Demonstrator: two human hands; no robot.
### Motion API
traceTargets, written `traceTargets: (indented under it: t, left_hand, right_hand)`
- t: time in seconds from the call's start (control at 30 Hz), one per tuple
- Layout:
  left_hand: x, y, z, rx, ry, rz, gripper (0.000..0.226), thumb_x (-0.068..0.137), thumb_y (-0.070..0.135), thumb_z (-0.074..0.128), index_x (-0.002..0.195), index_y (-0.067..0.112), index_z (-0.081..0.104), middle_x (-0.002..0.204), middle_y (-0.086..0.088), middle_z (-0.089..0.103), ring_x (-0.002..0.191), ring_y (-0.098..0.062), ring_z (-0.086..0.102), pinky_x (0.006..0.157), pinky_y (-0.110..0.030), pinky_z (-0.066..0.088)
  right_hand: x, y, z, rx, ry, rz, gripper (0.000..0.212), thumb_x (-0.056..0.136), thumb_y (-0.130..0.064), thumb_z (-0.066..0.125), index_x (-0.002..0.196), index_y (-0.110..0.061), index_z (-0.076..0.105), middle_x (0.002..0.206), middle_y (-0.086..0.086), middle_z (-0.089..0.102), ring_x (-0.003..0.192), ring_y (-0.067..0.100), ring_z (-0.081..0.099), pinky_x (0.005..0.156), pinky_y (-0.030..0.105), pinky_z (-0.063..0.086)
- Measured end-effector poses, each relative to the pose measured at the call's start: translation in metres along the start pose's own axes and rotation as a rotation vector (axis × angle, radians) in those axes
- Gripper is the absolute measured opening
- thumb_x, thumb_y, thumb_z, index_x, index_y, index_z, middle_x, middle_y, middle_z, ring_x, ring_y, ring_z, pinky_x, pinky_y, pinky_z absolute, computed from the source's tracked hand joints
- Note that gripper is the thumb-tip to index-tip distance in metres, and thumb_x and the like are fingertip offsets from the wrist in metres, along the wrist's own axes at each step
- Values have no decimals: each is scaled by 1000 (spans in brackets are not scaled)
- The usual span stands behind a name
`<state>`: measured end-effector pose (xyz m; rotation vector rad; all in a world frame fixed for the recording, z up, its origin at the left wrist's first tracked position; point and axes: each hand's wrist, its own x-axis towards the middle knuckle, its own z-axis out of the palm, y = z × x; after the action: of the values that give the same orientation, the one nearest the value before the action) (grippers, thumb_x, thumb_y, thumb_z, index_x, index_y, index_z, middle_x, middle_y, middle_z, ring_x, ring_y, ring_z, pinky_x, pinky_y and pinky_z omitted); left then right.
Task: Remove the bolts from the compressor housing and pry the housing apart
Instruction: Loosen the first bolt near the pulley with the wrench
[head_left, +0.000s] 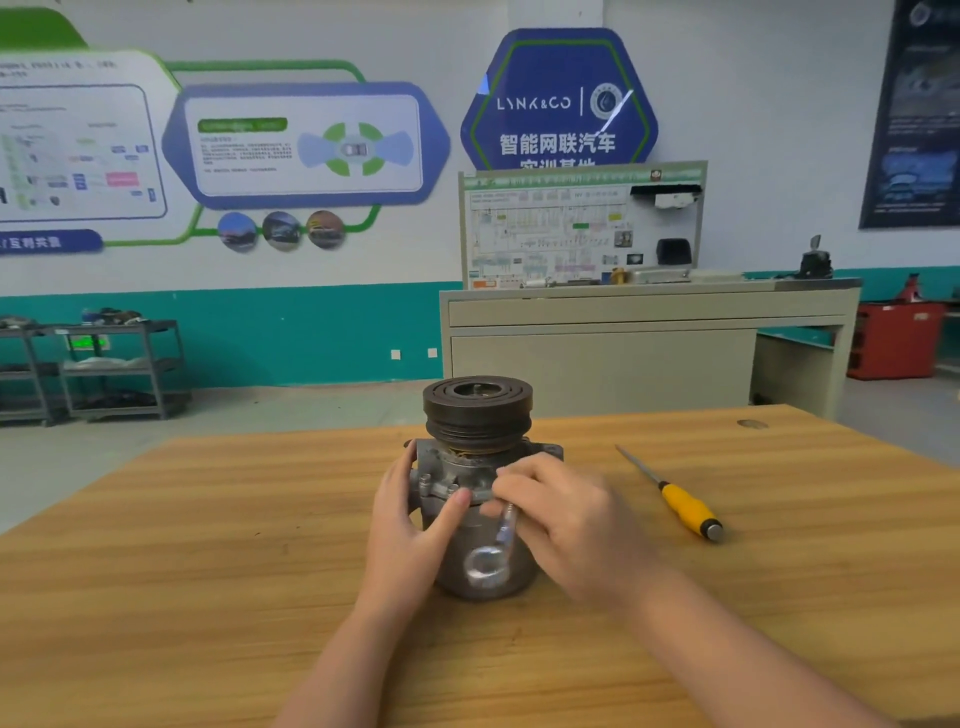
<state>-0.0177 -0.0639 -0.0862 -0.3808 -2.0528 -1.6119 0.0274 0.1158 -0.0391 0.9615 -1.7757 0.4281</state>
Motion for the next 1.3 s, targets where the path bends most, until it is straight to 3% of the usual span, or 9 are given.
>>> traceTargets:
  t: [0.13,0.27,0.43,0.6,0.73,0.87,1.03,1.17,1.3]
  left_hand:
    - [-1,0,1,-11,10,-19,84,75,52,70,149,29,37,143,9,48,129,-5,48,109,-39,45]
    - [-2,-1,1,-2,4,-27,79,83,44,73,150,33,34,147,11,44,132,-5,44,111,-41,43]
    - [0,-3,1,3,4,-20,76,83,43,73,149,33,36,144,12,46,130,-3,46,110,-39,43]
    - [1,-5,2,-17,22,-14,83,73,63,72,143,43,34,143,16,46,130,0,45,108,-30,43]
    - [0,-7,2,-23,14,-8,81,72,62,69,143,42,35,140,18,47,127,2,46,106,-29,43]
    - [-1,-4,1,-27,12,1,80,74,64,71,142,41,36,140,15,48,127,0,47,108,-32,44]
    - [-1,-2,1,-37,9,0,82,75,60,69,146,34,37,141,14,47,129,0,46,110,-37,43]
    - [-2,-1,1,-41,21,7,79,68,61,67,139,41,38,138,15,49,125,2,48,108,-33,44]
    - [-1,-3,2,-46,20,18,59,80,37,77,123,57,41,128,26,51,118,8,51,102,-28,45]
  right_hand:
    - [-15,-1,10,432,331,444,34,102,-32,39,92,-10,62,74,-7,63,63,9,60,70,20,50]
    - [-1,9,14,934,715,994,23,105,-19,32,87,-13,46,69,7,66,40,17,48,45,23,43]
    - [21,40,8,1338,660,1470,20,104,-12,33,87,-10,44,58,13,58,40,17,43,40,24,35]
    - [23,42,-13,1467,684,1171,22,104,-15,34,90,-11,51,71,14,68,55,21,63,52,27,53]
    - [17,28,-14,1027,560,968,21,105,-13,36,91,-14,52,75,9,71,61,21,68,57,27,55]
    - [12,16,-11,746,420,810,31,99,-23,43,80,-41,60,85,6,71,68,24,70,64,29,56]
    - [10,4,-6,611,348,746,16,91,-31,48,87,-21,59,82,0,71,68,16,70,68,27,56]
    - [9,-6,-3,230,220,477,20,95,-29,57,86,-12,64,71,-5,67,69,2,64,66,7,46]
    - [9,-16,7,-24,91,213,17,91,-19,50,88,-8,63,82,1,62,68,15,59,59,23,48]
